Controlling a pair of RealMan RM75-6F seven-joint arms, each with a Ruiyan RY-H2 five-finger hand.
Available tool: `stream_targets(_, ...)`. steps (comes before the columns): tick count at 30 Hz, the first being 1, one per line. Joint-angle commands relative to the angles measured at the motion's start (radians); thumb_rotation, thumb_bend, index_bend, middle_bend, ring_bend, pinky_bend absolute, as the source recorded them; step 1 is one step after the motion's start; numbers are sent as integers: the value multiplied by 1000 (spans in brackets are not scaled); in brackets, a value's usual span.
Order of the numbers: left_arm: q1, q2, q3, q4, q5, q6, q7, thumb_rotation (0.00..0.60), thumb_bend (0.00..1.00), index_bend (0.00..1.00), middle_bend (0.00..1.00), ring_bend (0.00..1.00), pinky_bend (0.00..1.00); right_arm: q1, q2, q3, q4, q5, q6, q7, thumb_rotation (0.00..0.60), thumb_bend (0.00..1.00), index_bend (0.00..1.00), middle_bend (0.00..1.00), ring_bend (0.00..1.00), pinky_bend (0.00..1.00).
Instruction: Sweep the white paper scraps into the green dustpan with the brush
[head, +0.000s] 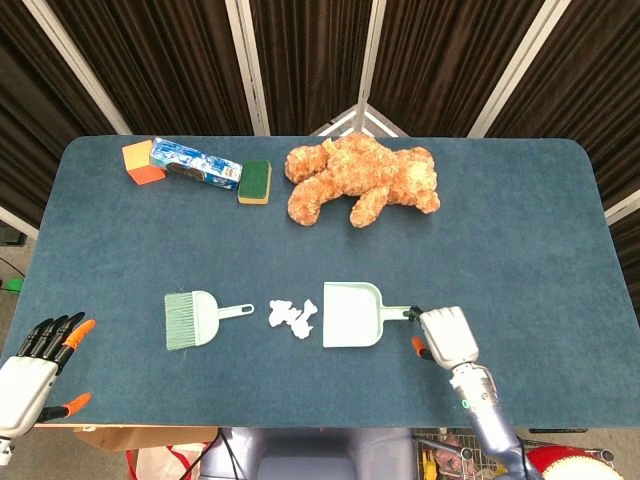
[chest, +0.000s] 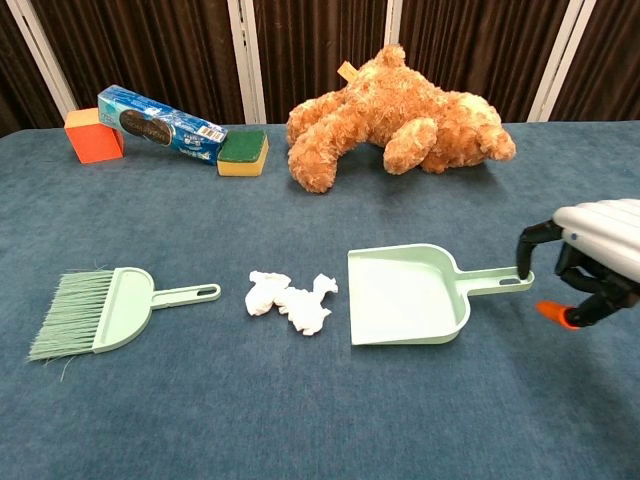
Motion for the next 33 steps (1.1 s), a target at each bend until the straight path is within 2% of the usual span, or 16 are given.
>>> stream_targets(1, 0, 1, 0, -1, -1, 0, -2, 600, 0, 0, 0, 0, 0, 17, -24, 8, 19, 12, 4, -15, 600, 364, 458, 924, 895, 911)
stream_targets(5, 1, 3, 1, -1, 0, 2, -7, 600, 0, 0, 0, 0, 0, 34, -53, 20, 39, 34, 8, -34, 600, 365, 443, 924, 895, 911)
stream_targets(14, 1, 6, 2, 0, -2, 1, -14, 600, 0, 0, 0, 0, 0, 55, -79, 20, 76, 68, 16, -51, 600, 365, 322, 924, 895, 911)
stream_targets(28, 1, 4, 0, -3, -5, -1, -7, 600, 0, 0, 0, 0, 0, 75, -146, 11, 147, 116, 18, -43, 600, 364, 321, 924, 895, 911)
stream_targets(33, 1, 3, 0, -3, -5, -1, -4, 600, 0, 0, 0, 0, 0, 79, -147, 5, 164, 114, 15, -25, 600, 365, 369, 924, 895, 911)
